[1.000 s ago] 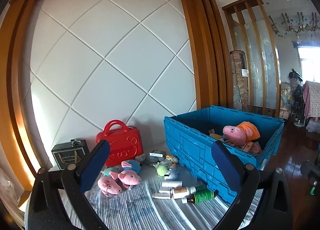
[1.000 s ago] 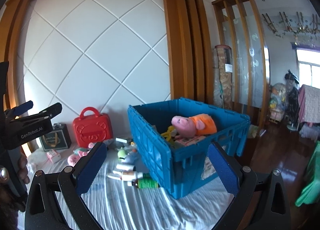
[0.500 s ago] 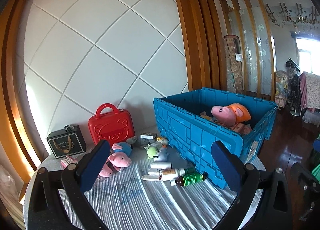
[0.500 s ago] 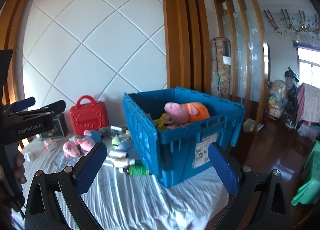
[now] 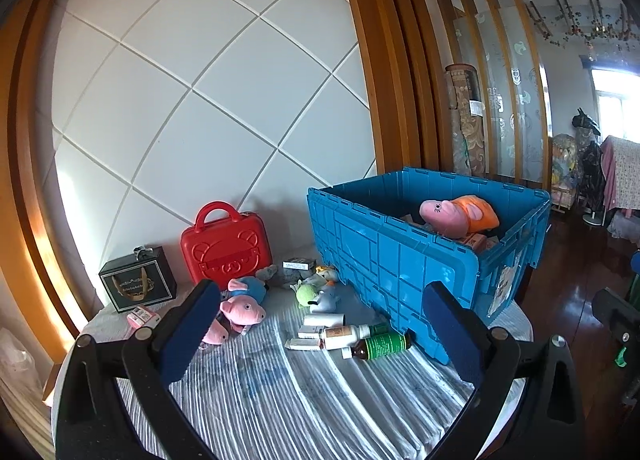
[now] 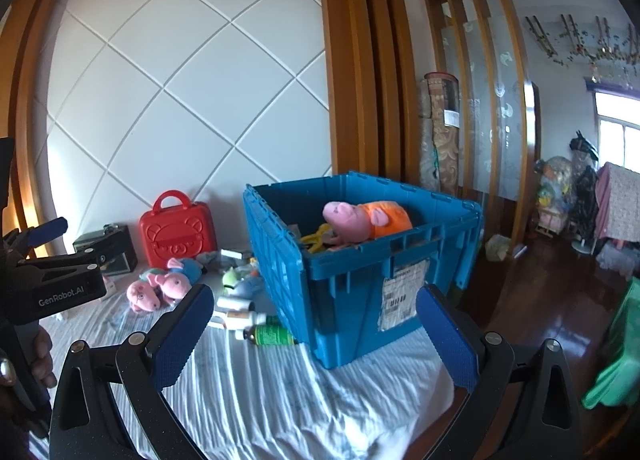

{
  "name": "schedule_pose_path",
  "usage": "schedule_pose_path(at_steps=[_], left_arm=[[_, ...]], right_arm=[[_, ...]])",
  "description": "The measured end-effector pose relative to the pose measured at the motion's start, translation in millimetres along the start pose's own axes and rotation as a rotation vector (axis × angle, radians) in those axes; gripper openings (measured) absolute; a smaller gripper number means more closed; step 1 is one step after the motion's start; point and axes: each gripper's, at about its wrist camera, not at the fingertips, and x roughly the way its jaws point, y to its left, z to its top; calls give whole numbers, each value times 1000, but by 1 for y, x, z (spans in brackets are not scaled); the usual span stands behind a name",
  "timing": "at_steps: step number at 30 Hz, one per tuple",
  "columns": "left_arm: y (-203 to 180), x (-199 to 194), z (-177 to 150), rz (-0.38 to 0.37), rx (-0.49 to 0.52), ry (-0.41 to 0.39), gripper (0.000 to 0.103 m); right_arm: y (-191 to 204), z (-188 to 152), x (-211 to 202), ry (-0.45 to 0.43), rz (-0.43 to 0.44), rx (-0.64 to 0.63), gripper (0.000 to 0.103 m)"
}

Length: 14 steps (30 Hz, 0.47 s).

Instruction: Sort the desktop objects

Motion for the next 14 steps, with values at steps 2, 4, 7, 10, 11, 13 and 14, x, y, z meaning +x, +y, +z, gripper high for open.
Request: schedule_pose_path(at_steps=[2,4,7,10,11,13,14], left_arm=[[-1,-3,0,-3,3,-4,103],[0,-5,1,-13,3,-4,103],[1,-9,1,-49,7,-13,103],[3,-15,1,-44,6,-37,103],[5,-16,2,-43,-6,-44,103],[9,-18,4,-34,-16,-48,103],[10,-18,5,-26,-17,-50,103]], right_arm=[[2,1,-1,-1,3,-7,103],[2,1,-3,-5,8,-9,103],[4,2,-5,-9,11,-13,102],[4,3,-8,-14,12,-9,103],[4,4,-9,-16,10,-8,103],[4,6,-10,-21,10,-9,103],[4,6,-11,-24,9,-12,103]])
